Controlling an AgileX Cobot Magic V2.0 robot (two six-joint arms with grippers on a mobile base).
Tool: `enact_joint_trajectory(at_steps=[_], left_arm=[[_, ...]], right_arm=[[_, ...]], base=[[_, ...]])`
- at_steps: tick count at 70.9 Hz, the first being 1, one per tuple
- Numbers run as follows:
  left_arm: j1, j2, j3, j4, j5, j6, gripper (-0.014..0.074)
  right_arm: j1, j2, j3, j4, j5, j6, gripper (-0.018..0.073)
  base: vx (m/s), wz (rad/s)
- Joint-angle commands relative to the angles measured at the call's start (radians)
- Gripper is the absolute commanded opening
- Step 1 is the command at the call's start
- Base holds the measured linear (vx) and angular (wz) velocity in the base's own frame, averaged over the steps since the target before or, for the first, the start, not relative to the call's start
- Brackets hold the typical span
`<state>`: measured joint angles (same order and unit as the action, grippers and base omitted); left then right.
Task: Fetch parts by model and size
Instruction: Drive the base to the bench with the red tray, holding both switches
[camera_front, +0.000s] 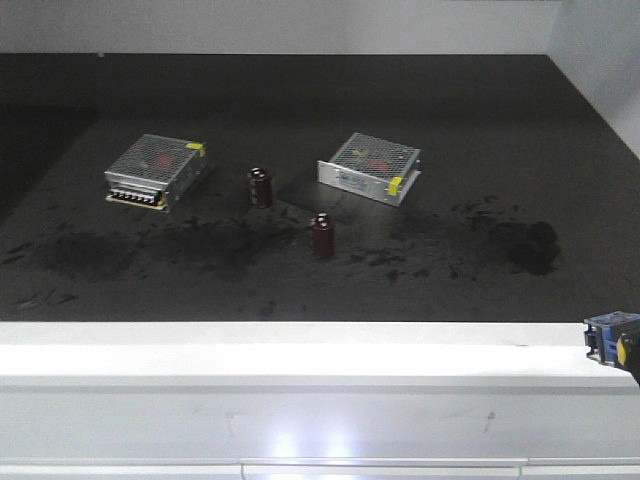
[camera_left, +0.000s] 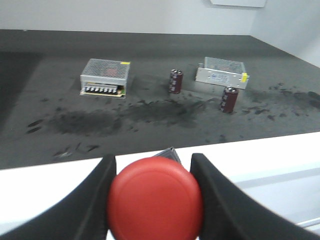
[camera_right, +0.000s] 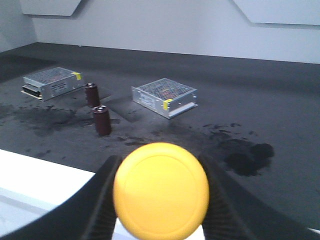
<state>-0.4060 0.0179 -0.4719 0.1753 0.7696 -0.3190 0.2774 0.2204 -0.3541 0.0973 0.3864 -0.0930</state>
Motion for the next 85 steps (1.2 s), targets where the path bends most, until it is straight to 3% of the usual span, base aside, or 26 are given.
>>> enact_joint_trajectory(at_steps=[1, 28, 85], left_arm=[[-0.004, 0.016, -0.023, 0.003, -0.075, -0.002, -0.0006], [-0.004, 0.016, -0.023, 0.003, -0.075, -0.002, -0.0006], [-0.004, 0.016, -0.023, 0.003, -0.074, -0.002, -0.0006]], right_arm=[[-0.003, 0.010, -0.029, 0.001, -0.080, -0.003, -0.0010], [-0.003, 0.010, -0.029, 0.001, -0.080, -0.003, -0.0010], [-0.003, 0.010, -0.029, 0.001, -0.080, -0.003, -0.0010]], base=[[-0.06, 0.24], [-0.10, 0.49], [-0.07, 0.87]])
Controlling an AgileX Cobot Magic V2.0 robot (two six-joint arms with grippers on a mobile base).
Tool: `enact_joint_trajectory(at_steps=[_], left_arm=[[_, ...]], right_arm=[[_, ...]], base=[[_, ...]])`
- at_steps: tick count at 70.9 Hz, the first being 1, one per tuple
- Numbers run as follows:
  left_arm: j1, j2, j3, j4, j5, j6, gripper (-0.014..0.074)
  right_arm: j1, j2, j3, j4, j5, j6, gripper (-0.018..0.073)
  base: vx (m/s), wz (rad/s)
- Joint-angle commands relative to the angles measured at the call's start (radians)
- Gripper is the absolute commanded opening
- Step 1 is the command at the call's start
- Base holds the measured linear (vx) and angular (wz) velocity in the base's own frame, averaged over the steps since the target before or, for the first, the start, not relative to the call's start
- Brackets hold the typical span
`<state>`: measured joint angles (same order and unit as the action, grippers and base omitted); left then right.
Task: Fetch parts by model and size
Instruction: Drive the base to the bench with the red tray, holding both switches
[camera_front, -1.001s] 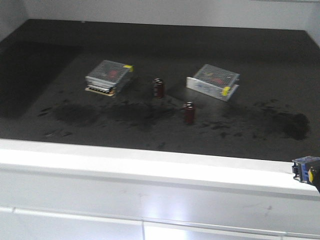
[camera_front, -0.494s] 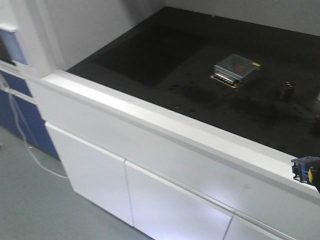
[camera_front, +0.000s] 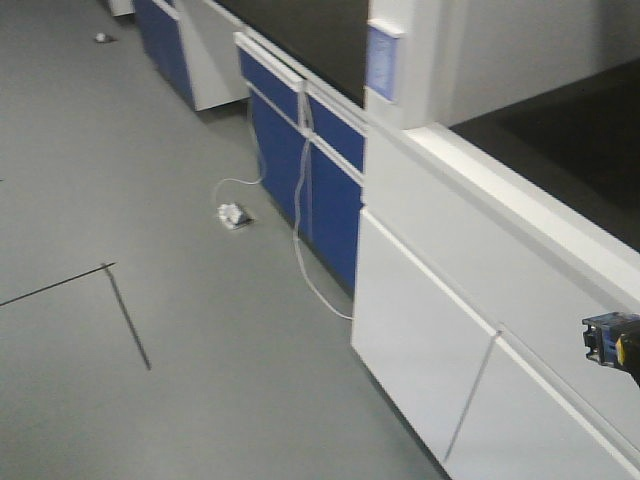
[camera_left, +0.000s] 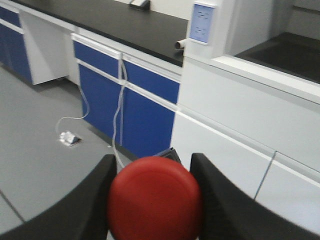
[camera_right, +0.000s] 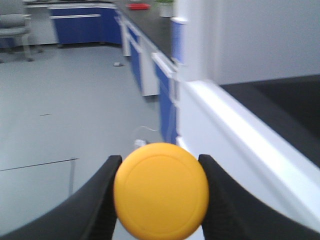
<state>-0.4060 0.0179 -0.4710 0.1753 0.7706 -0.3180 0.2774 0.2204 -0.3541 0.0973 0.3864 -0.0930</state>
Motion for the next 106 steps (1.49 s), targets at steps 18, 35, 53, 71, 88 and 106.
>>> enact_joint_trajectory(at_steps=[18, 35, 53, 71, 88, 106], left_arm=[[-0.004, 0.016, -0.024, 0.003, -0.075, -0.003, -0.0006], [-0.004, 0.016, -0.024, 0.003, -0.075, -0.003, -0.0006], [-0.004, 0.016, -0.024, 0.003, -0.075, -0.003, -0.0006], [-0.004, 0.016, -0.024, 0.003, -0.075, -0.003, -0.0006], [-0.004, 0.016, -0.024, 0.003, -0.075, -0.003, -0.0006], [-0.004, 0.016, -0.024, 0.003, -0.075, -0.003, -0.0006]], right_arm=[[-0.003, 0.010, -0.029, 0.001, -0.080, -0.003, -0.0010], [-0.003, 0.010, -0.029, 0.001, -0.080, -0.003, -0.0010], [-0.003, 0.010, -0.029, 0.001, -0.079, -0.003, -0.0010], [-0.003, 0.010, -0.029, 0.001, -0.080, -0.003, -0.0010], [-0.003, 0.010, -0.029, 0.001, -0.080, -0.003, -0.0010], [-0.003, 0.010, -0.029, 0.001, -0.080, -0.003, -0.0010]], base=[[-0.01, 0.92], [0.06, 0.57], [0.15, 0.26], [0.30, 0.09], [0.45, 0.02], [0.53, 0.03]])
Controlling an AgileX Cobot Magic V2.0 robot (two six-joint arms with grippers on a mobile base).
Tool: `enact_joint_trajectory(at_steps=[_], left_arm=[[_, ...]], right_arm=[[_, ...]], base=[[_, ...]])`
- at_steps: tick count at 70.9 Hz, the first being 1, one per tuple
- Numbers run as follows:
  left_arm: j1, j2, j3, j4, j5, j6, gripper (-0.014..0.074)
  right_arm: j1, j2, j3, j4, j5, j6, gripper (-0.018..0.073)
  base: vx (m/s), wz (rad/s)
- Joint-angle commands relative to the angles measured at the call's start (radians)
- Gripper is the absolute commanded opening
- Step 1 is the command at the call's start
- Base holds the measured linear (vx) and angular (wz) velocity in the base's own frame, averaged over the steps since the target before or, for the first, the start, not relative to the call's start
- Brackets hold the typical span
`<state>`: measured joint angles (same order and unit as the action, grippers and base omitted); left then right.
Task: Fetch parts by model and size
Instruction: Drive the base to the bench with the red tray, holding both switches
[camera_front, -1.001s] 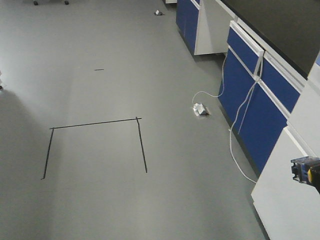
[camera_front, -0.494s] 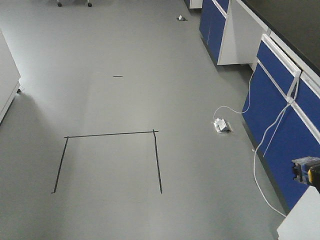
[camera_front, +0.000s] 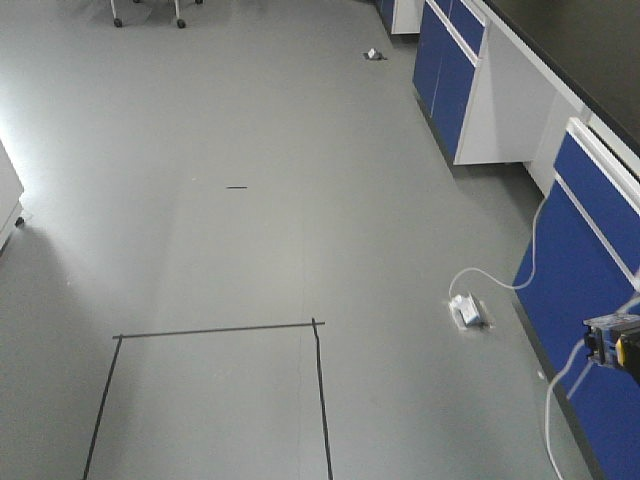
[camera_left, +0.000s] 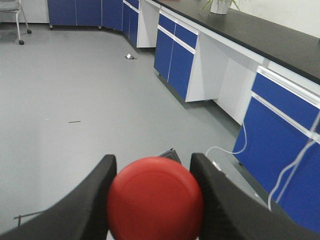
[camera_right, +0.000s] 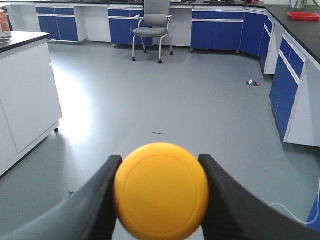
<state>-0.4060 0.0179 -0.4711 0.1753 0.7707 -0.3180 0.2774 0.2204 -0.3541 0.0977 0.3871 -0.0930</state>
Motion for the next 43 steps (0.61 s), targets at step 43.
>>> enact_joint_trajectory(at_steps=[43], left_arm=[[-0.004, 0.016, -0.024, 0.003, -0.076, -0.003, -0.0006]], right_arm=[[-0.003, 0.010, -0.029, 0.001, -0.080, -0.003, -0.0010]], base=[[0.56, 0.16]])
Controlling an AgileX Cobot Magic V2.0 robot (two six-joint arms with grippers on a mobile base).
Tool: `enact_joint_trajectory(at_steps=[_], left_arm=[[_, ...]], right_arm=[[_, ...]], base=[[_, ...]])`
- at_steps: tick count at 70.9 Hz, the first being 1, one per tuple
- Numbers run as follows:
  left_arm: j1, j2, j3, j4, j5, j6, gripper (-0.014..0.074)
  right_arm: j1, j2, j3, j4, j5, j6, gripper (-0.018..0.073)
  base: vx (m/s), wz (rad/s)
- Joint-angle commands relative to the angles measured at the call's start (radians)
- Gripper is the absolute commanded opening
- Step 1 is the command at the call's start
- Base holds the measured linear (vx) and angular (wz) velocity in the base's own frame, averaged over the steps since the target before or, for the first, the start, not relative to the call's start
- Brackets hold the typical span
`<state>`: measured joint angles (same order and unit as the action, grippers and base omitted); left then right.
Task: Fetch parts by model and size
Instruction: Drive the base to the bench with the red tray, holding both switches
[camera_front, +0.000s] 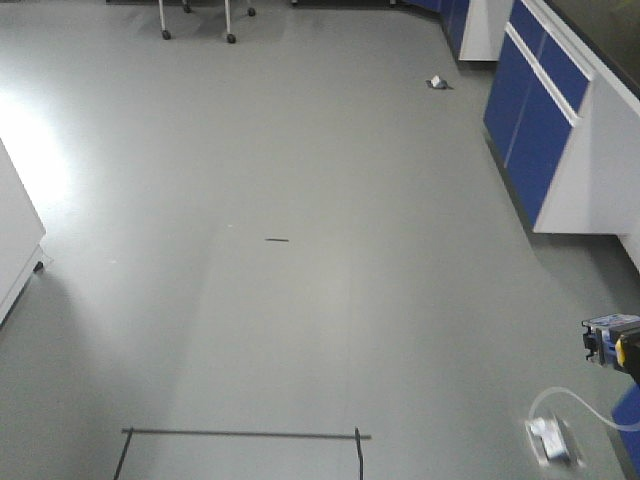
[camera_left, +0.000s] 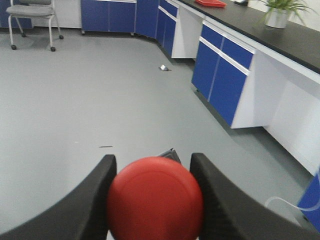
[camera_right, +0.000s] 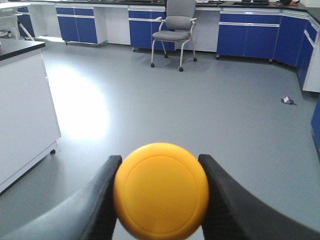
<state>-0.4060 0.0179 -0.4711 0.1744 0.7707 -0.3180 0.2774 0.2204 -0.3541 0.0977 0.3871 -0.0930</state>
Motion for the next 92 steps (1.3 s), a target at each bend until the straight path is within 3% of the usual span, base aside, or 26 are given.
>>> enact_joint_trajectory(at_steps=[1, 92], left_arm=[[-0.004, 0.016, -0.024, 0.003, -0.076, -0.003, -0.0006], [-0.004, 0.016, -0.024, 0.003, -0.076, -0.003, -0.0006]], right_arm=[[-0.003, 0.010, -0.029, 0.001, -0.080, -0.003, -0.0010], [-0.003, 0.010, -0.029, 0.001, -0.081, -0.003, -0.0010]], base=[[0.58, 0.20], [0.67, 0.01]])
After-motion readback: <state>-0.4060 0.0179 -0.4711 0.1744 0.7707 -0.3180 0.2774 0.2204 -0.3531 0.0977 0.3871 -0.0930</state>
